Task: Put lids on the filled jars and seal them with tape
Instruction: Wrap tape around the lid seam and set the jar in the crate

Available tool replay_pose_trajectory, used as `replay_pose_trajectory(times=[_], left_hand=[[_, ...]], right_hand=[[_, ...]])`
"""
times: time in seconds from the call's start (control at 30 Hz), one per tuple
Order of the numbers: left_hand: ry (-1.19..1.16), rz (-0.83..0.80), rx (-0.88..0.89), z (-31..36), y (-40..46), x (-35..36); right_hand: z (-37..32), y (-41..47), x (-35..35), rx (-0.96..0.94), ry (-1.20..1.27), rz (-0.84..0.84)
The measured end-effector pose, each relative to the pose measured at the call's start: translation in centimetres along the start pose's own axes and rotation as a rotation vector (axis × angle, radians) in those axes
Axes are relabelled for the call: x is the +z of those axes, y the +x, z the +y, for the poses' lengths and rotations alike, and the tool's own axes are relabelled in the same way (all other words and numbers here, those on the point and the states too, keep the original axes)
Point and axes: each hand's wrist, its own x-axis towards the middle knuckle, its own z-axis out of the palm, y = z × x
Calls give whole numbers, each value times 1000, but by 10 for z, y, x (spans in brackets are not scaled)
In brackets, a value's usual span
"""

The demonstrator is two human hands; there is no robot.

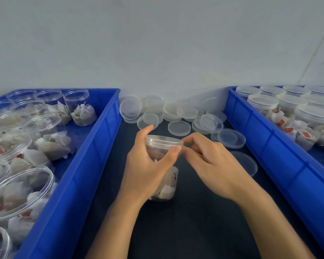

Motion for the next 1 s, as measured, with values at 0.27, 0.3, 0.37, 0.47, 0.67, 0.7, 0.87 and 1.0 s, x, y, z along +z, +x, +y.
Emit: replay_pose_trajectory(times=[0.27,0.3,0.37,0.47,0.67,0.7,0.87,1.0], left_hand=[[81,99,33,-6,4,-2],[83,109,32,-6,3,-2],[91,131,31,-5,3,1],[85,154,25,-4,2,2],[82,180,34,-4,1,2],[92,186,39,-4,1,3],[166,200,67,-3,0,5],[186,218,74,-1,-1,5]], right_hand=[[-7,-1,2,-85,-66,102],[-6,-1,2,-89,-59,105],[-6,-1,3,-91,-27,118],[-8,-1,5,-111,8,148],[-7,0,7,-106,-26,137],[-6,0,8,-91,-27,125],[-3,1,9,-68,1,78],[-4,1,8,-51,-5,112]])
